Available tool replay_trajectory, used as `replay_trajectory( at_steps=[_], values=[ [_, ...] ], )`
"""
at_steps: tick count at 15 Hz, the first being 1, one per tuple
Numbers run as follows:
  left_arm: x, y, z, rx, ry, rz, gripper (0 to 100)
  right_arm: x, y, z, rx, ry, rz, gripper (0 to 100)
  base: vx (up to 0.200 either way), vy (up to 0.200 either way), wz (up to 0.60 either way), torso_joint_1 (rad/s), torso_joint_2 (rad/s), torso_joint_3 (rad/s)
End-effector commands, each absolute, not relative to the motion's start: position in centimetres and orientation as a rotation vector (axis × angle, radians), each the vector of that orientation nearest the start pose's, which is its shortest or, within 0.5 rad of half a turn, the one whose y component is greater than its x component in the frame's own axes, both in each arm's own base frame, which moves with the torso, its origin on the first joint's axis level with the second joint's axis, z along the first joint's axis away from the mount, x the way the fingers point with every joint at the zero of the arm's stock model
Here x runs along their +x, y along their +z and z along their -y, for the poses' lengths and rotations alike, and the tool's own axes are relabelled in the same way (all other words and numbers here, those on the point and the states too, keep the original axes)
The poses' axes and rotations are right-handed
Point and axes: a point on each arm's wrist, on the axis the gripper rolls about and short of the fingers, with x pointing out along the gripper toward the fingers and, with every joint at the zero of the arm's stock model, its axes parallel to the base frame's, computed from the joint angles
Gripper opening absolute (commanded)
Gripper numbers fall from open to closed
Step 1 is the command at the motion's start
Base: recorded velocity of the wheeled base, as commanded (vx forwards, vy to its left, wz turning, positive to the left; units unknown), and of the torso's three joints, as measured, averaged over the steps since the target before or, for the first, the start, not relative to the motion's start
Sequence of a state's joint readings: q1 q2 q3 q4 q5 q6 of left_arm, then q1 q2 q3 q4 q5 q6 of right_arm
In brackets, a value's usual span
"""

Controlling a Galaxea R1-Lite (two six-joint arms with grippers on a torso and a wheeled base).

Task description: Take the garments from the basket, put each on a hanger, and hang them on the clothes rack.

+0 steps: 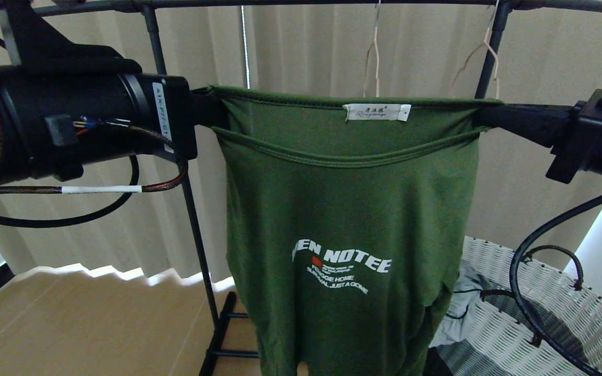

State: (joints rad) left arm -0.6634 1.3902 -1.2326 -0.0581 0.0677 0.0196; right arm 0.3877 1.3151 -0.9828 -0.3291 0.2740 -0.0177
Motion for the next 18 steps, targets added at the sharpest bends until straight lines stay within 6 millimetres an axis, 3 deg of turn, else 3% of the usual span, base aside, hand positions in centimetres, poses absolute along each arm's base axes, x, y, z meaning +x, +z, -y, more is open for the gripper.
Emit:
replay_trajectory(
  at_steps=[1, 2, 3, 8, 18],
  values=[
    [18.5, 33.3, 14.2, 0.062, -0.596, -0.085, 0, 19.7, 30.5, -8.7, -0.019, 0.663, 0.003, 0, 0.000, 0.000, 0.00, 0.000, 0.00, 0.000],
    [18.5, 33.3, 14.2, 0.062, -0.596, -0.083, 0, 19.7, 30.5, -8.7, -0.019, 0.663, 0.003, 0, 0.000, 0.000, 0.00, 0.000, 0.00, 0.000],
    [18.5, 33.2, 14.2, 0.067, -0.595, -0.085, 0, 19.7, 30.4, -8.7, -0.020, 0.664, -0.004, 100, 0.000, 0.000, 0.00, 0.000, 0.00, 0.000],
    [19.0, 32.8, 13.6, 0.071, -0.558, -0.101, 0, 19.5, 29.5, -8.6, -0.022, 0.663, -0.023, 100, 0.000, 0.000, 0.00, 0.000, 0.00, 0.000],
    [21.5, 31.6, 10.1, 0.115, -0.376, -0.136, 0, 16.4, 29.1, -7.5, -0.021, 0.678, 0.001, 100, 0.000, 0.000, 0.00, 0.000, 0.00, 0.000]
  ],
)
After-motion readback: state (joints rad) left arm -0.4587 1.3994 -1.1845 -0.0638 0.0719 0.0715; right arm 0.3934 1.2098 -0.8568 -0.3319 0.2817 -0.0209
